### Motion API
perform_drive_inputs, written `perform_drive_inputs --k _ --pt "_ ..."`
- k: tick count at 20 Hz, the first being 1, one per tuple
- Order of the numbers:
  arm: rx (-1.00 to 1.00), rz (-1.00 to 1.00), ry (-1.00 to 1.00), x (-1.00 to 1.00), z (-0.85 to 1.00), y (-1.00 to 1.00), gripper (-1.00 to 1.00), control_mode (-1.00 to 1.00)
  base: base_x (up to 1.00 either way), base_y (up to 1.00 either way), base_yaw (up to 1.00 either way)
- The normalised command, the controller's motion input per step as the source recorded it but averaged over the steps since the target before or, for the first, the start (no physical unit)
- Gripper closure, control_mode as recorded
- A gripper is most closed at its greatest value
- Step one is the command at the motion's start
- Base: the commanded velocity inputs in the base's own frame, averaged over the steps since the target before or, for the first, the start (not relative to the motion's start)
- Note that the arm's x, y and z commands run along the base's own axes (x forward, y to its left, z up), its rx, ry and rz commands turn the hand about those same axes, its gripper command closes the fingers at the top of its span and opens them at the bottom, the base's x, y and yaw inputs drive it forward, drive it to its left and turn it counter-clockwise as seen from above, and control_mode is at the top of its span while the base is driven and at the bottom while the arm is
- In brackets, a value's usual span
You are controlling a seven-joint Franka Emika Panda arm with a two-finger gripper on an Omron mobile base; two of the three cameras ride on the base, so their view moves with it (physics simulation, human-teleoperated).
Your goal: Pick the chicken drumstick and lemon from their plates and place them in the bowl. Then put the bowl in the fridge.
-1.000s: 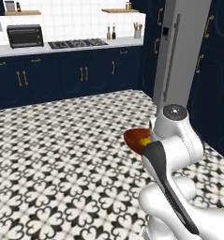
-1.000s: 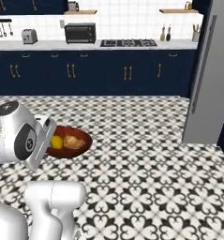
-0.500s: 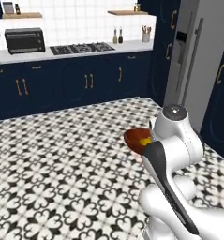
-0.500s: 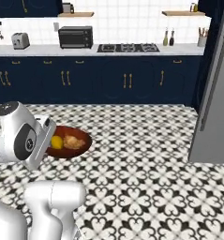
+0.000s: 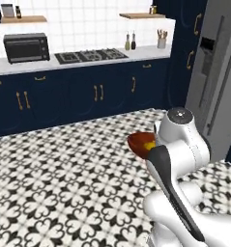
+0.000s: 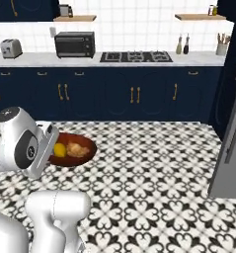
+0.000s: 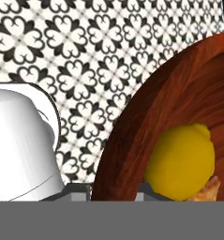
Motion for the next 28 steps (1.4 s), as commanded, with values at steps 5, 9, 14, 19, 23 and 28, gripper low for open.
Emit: perform_drive_inputs --k 5,9,14,19,23,28 --pt "0.0 0.0 0.0 0.0 0.0 0.0 1.0 1.0 1.0 0.0 0.0" --pt "0.0 0.0 0.0 0.0 0.0 0.0 1.0 1.0 1.0 0.0 0.0" --pt "0.0 0.0 0.0 0.0 0.0 0.0 1.0 1.0 1.0 0.08 -0.14" --pt "0.0 0.0 0.0 0.0 0.0 0.0 1.0 1.0 1.0 0.34 -0.4" --pt "0.0 0.0 0.0 0.0 0.0 0.0 1.0 1.0 1.0 0.43 -0.43" --pt "0.0 0.0 0.0 0.0 0.0 0.0 1.0 1.0 0.94 0.54 -0.66"
